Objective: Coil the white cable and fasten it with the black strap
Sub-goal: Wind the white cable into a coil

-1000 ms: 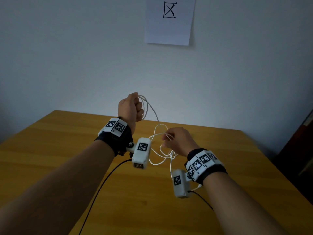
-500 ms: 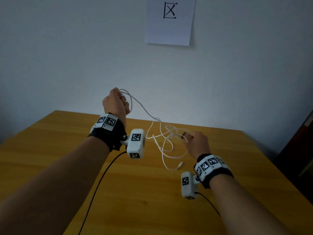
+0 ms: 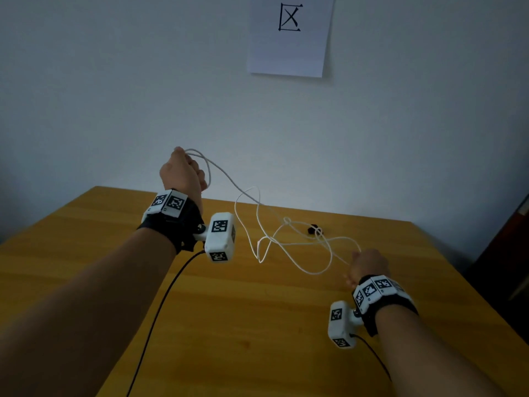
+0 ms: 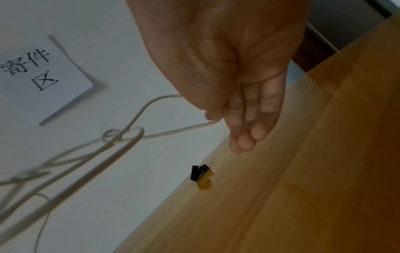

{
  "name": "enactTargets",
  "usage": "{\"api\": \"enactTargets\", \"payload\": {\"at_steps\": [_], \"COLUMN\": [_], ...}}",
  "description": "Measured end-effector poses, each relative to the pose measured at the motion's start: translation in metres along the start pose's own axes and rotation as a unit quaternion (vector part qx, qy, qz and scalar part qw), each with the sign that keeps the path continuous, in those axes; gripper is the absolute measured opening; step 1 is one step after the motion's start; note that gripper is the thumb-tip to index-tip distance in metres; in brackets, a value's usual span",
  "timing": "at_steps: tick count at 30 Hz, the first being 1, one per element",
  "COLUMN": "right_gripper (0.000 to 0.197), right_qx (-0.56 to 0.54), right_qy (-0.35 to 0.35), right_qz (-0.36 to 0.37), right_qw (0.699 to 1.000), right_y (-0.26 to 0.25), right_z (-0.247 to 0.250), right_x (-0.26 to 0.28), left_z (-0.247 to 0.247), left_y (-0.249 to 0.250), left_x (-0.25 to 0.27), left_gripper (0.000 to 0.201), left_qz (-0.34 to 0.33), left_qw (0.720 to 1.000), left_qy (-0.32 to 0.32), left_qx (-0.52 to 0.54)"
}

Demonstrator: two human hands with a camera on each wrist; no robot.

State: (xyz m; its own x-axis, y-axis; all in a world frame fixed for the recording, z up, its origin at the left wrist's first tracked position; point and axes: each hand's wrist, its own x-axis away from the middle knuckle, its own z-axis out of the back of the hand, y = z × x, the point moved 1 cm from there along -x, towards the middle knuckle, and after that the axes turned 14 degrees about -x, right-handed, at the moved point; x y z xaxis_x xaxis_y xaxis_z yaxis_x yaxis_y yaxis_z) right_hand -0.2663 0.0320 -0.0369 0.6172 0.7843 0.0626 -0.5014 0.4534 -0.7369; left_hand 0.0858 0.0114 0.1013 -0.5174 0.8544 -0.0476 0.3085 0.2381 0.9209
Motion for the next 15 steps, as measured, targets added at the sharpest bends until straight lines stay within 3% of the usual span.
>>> {"api": "enactTargets", "payload": {"at_steps": [2, 4, 7, 10, 13, 15], "right_gripper": [0.044, 0.041, 0.025, 0.030, 0.032, 0.044], "right_qx": [0.020, 0.007, -0.070, -0.197, -0.233, -0.186], "right_qy": [-0.057, -0.097, -0.071, -0.038, -0.103, -0.129], "right_qz": [0.018, 0.045, 0.122, 0.221, 0.293, 0.320], "right_qw": [0.998, 0.994, 0.988, 0.954, 0.922, 0.920], "right_y": [-0.015, -0.035, -0.069, -0.105, -0.131, -0.139], "right_z": [0.005, 0.012, 0.022, 0.027, 0.013, 0.001], "right_x": [0.007, 0.015, 0.030, 0.062, 0.088, 0.096], "left_z": [-0.003, -0.008, -0.016, -0.026, -0.034, -0.037], "left_y": [-0.006, -0.010, -0.016, -0.023, -0.029, -0.031], "left_x": [0.002, 0.006, 0.015, 0.027, 0.039, 0.045], "left_gripper": [0.039, 0.042, 0.044, 0.044, 0.044, 0.044], "left_qz": [-0.002, -0.004, -0.002, 0.007, 0.024, 0.045], "left_qw": [0.998, 0.993, 0.985, 0.976, 0.963, 0.952], "left_qy": [-0.063, -0.113, -0.160, -0.202, -0.253, -0.289], "left_qx": [-0.018, -0.039, -0.061, -0.079, -0.095, -0.089]}}
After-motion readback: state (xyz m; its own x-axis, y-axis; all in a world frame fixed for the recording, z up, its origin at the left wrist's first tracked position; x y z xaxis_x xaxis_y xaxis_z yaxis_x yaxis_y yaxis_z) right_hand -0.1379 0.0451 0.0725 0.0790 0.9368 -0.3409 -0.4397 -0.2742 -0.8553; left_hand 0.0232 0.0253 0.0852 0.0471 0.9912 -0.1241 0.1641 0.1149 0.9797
